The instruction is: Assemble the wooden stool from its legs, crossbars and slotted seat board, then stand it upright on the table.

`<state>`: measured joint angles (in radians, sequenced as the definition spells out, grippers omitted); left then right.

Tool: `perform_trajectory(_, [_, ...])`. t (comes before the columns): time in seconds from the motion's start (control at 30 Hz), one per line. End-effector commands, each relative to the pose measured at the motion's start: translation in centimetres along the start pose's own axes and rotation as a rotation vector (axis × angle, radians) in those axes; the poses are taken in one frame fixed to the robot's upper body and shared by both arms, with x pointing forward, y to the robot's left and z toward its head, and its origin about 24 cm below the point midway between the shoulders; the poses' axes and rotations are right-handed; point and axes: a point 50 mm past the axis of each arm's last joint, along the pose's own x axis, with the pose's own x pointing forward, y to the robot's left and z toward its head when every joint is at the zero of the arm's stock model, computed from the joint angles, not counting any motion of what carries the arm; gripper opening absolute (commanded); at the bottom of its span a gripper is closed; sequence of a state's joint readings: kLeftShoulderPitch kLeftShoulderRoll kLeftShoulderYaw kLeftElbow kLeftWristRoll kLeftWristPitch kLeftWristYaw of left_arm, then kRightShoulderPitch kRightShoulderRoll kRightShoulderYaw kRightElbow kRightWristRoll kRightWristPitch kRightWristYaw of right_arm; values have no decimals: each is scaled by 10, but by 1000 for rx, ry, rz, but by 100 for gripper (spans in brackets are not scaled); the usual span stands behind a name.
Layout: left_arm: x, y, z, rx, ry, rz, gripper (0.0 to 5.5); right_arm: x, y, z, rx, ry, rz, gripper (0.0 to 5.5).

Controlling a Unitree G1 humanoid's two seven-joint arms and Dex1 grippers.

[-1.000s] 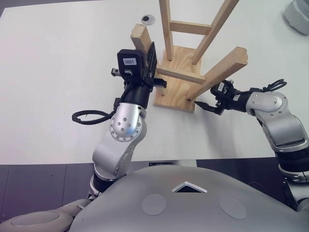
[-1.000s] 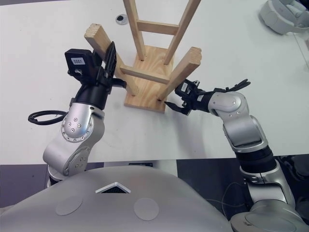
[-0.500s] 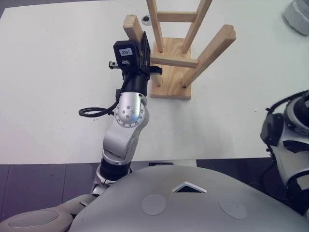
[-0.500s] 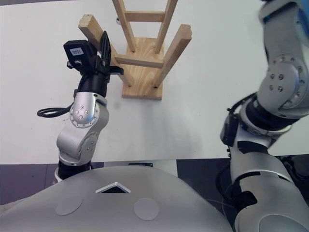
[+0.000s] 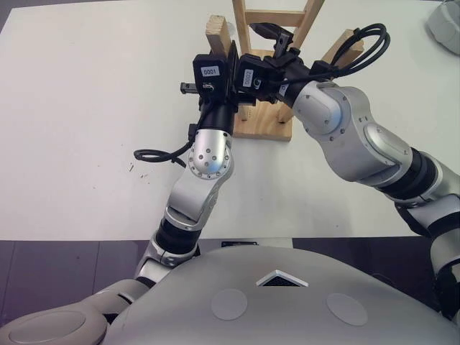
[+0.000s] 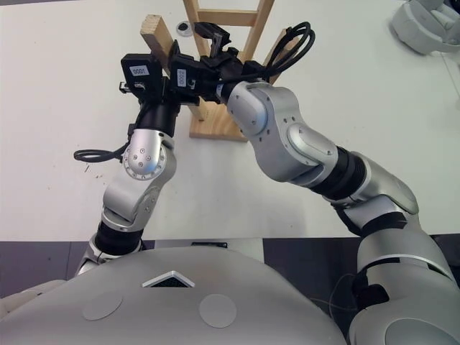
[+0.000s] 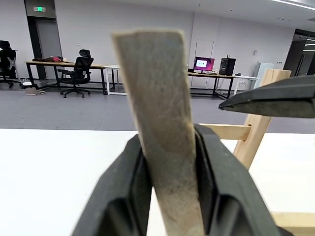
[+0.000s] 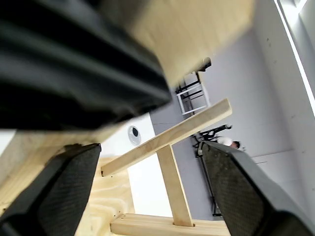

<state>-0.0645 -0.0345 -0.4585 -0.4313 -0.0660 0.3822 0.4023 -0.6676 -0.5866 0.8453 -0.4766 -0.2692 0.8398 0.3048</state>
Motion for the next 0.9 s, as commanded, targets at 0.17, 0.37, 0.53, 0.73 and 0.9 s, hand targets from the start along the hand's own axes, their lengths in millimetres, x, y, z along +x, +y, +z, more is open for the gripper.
perform_trajectory(0.17, [-3, -14, -21, 42, 134, -45, 104, -5, 2, -14, 117, 68, 12, 380])
perform_trajectory(0.37, [0, -11, -18, 17, 119, -43, 104, -29, -72, -3, 106, -23, -387, 380])
perform_trajectory(0.53, [2, -10, 1, -40, 51, -102, 177, -32, -85, 18, 300, -214, -458, 380])
perform_trajectory(0.73, [-12, 14, 63, -64, -160, -189, 285, -51, -117, 16, 556, -356, -559, 380])
perform_trajectory(0.9, [-1, 40, 135, -20, -412, -229, 379, -73, -136, -16, 732, -360, -593, 380])
